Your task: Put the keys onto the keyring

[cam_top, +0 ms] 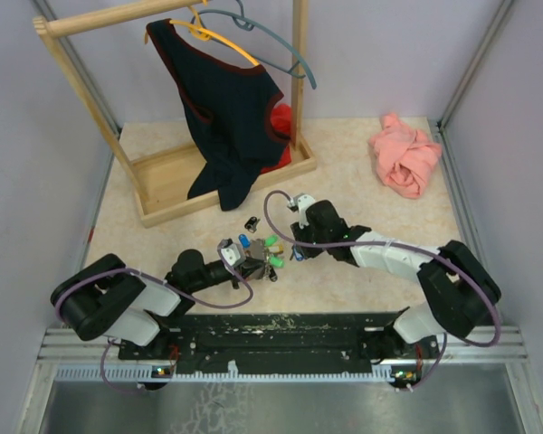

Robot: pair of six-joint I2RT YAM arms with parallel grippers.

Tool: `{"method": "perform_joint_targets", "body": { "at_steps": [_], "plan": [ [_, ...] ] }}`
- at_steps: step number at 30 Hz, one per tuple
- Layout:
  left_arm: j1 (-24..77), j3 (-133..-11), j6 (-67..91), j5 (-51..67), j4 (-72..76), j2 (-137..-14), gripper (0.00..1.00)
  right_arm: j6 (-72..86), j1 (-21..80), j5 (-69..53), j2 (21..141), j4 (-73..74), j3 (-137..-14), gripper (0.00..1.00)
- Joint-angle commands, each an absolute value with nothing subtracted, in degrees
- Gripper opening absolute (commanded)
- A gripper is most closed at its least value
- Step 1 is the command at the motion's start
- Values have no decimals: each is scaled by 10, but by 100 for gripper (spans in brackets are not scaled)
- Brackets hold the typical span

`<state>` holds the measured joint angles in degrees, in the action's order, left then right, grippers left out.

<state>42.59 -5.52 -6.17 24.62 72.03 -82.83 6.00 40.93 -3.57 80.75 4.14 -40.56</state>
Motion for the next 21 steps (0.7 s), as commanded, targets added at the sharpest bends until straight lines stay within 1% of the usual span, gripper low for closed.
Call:
{"method": "perform_joint_targets", "body": {
  "at_steps": [1,11,21],
  "plan": [
    [423,-50,-57,244,753,-827,1,139,379,-33,841,60,-467,27],
    [423,-50,-58,247,753,-825,1,192,321,-117,917,112,-538,26],
    [423,-52,-59,249,749,-827,1,202,311,-157,980,137,-564,25]
  ]
}}
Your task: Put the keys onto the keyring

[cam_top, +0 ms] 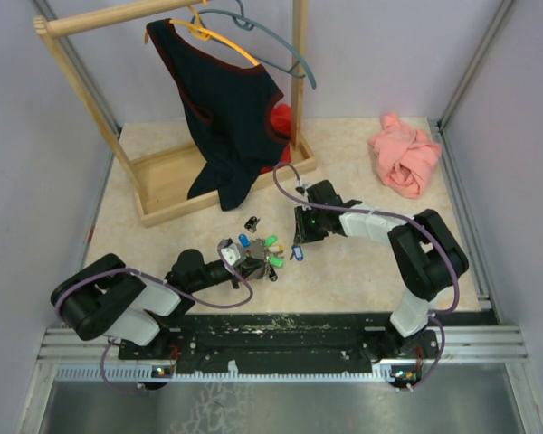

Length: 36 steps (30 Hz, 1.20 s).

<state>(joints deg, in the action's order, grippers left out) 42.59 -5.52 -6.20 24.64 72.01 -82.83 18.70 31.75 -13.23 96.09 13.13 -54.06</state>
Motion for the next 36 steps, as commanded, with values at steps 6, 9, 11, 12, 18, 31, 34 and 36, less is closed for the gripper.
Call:
{"method": "perform_joint_targets", "body": {
  "at_steps": [6,9,11,12,18,31,34,36],
  "plan": [
    [423,-52,-59,250,749,-827,1,203,304,-160,993,133,-562,23],
    [423,-52,-59,250,749,-826,1,203,304,-170,993,129,-562,20],
    [422,-52,-60,249,749,-826,1,203,304,-174,994,126,-560,19],
    [423,-53,-59,250,749,-826,1,203,304,-175,994,124,-559,19],
    [423,-53,-59,250,748,-826,1,203,304,-186,1012,113,-561,16],
    [422,-51,-60,249,749,-824,1,125,315,-188,972,100,-542,0],
    [422,-49,-60,250,750,-821,1,62,346,-169,928,95,-533,0],
    [422,-47,-60,250,753,-819,1,18,367,-171,900,75,-517,0]
  ]
}}
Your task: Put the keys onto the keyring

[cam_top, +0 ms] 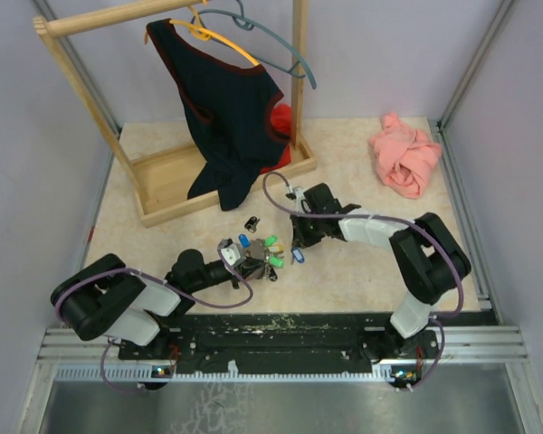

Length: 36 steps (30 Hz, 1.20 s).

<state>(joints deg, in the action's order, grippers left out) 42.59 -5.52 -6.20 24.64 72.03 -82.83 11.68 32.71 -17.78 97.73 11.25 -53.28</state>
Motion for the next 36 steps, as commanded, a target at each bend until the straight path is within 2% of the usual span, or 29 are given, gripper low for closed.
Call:
{"method": "perform_joint_targets", "body": {
  "at_steps": [1,16,24,36],
  "plan": [
    [422,-45,-59,250,754,-819,1,3,377,-174,887,64,-509,0],
    [414,-41,-63,273,772,-825,1,-202,435,-266,713,-81,-359,0],
    [408,-27,-57,292,826,-839,1,-249,444,-319,700,-154,-318,0],
    [407,-30,-64,325,838,-851,1,-293,473,-341,724,-180,-311,0]
  ]
}}
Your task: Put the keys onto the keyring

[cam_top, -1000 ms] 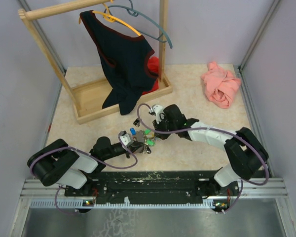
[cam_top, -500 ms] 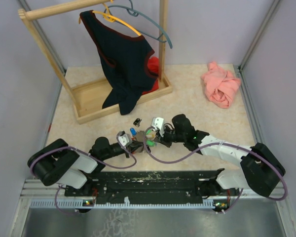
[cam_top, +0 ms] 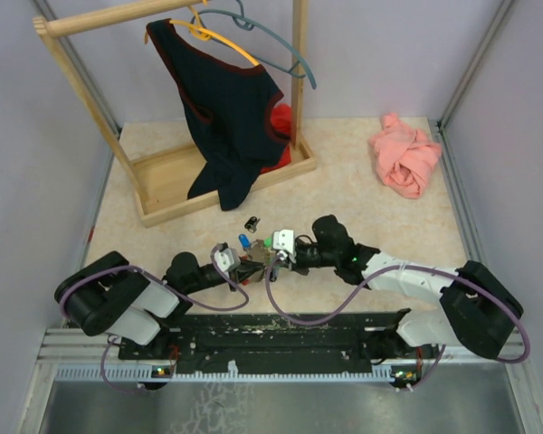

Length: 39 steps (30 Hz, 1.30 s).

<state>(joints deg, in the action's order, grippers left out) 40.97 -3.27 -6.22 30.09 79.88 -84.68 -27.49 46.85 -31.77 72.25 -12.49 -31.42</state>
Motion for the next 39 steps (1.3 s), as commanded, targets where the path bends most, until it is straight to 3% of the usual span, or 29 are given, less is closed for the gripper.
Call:
{"method": "perform_joint_targets", "body": {
  "at_steps": [1,39],
  "plan": [
    [407,-30,-65,326,838,-852,1,-294,473,-338,724,-181,-310,0],
    [407,-36,-74,354,827,-852,1,-327,473,-360,730,-157,-312,0]
  ]
}}
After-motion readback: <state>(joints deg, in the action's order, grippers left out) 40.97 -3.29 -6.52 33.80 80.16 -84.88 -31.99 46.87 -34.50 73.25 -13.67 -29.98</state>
